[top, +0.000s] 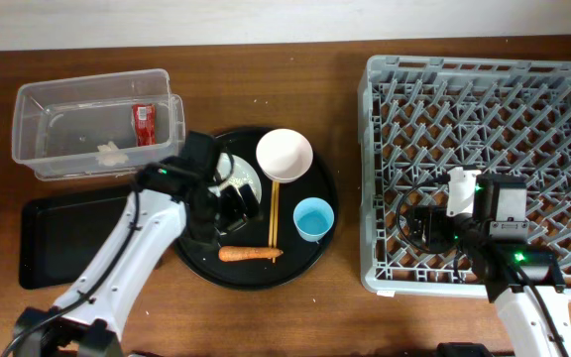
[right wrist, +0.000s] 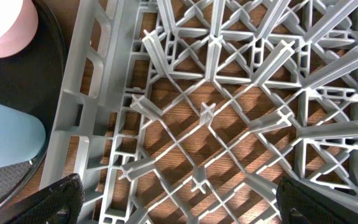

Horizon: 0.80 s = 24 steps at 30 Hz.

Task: Sort waste into correct bins and load items into the dishwasher rack
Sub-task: 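Carry the wrapper and tissue left and release into the clear bin, then grasp the orange carrot on the serving tray with the left gripper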

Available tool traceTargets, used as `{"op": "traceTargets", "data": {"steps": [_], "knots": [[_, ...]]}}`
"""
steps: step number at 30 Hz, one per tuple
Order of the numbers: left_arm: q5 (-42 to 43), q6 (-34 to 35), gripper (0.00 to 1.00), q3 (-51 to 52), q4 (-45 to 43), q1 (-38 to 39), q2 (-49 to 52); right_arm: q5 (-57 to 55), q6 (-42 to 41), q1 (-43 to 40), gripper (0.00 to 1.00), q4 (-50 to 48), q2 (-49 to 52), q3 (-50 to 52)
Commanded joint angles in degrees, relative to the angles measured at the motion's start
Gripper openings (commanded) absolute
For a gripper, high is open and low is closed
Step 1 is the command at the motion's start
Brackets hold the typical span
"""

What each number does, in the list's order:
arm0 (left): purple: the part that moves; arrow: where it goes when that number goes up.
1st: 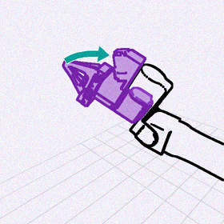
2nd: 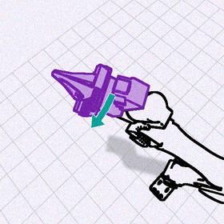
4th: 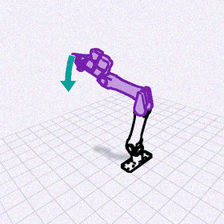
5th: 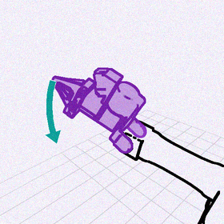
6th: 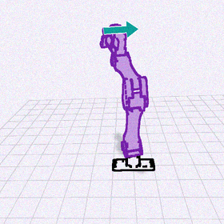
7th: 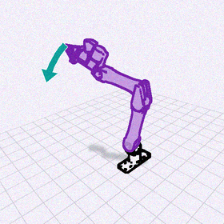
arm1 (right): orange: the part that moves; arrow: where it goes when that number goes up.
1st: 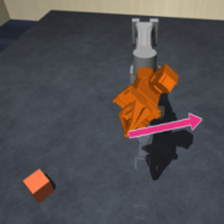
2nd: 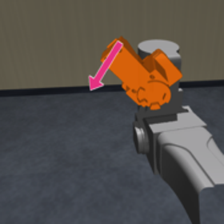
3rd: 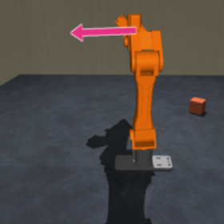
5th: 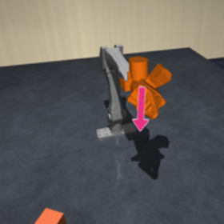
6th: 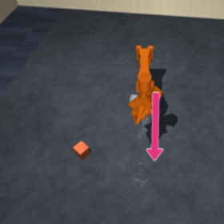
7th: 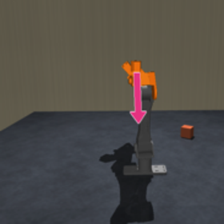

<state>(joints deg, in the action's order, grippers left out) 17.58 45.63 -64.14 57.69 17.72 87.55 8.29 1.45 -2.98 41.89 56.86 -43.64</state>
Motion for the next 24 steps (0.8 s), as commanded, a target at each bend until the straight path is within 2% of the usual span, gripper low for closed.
{"op": "traceTargets", "data": {"steps": [1,4,11,18,20,21,24], "knots": [[1.68,18.45,0.99,8.79,-10.71,6.47,-0.24,0.15,-0.48,0.35,0.98,-0.04,0.15,-0.98],[-3.78,22.25,0.99,13.79,-17.18,10.78,-0.24,0.15,-0.48,0.35,0.98,0.11,0.15,-0.98],[-11.43,28.79,0.95,17.42,-18.97,10.99,-0.13,0.15,-0.48,0.35,0.98,0.20,0.15,-0.98],[-11.17,30.93,0.92,18.40,-22.56,10.99,1.16,0.15,-0.48,0.35,0.98,0.22,0.15,-0.98],[-9.84,31.76,0.89,18.40,-23.28,10.99,2.27,0.15,-0.48,0.35,0.98,0.20,0.15,-0.98],[-9.25,31.78,0.84,18.40,-24.00,10.99,2.97,0.15,-0.48,0.35,0.98,0.22,0.15,-0.98],[-8.41,33.09,0.82,18.40,-25.94,10.99,4.85,0.15,-0.48,0.35,0.98,0.20,0.15,-0.98]]}}
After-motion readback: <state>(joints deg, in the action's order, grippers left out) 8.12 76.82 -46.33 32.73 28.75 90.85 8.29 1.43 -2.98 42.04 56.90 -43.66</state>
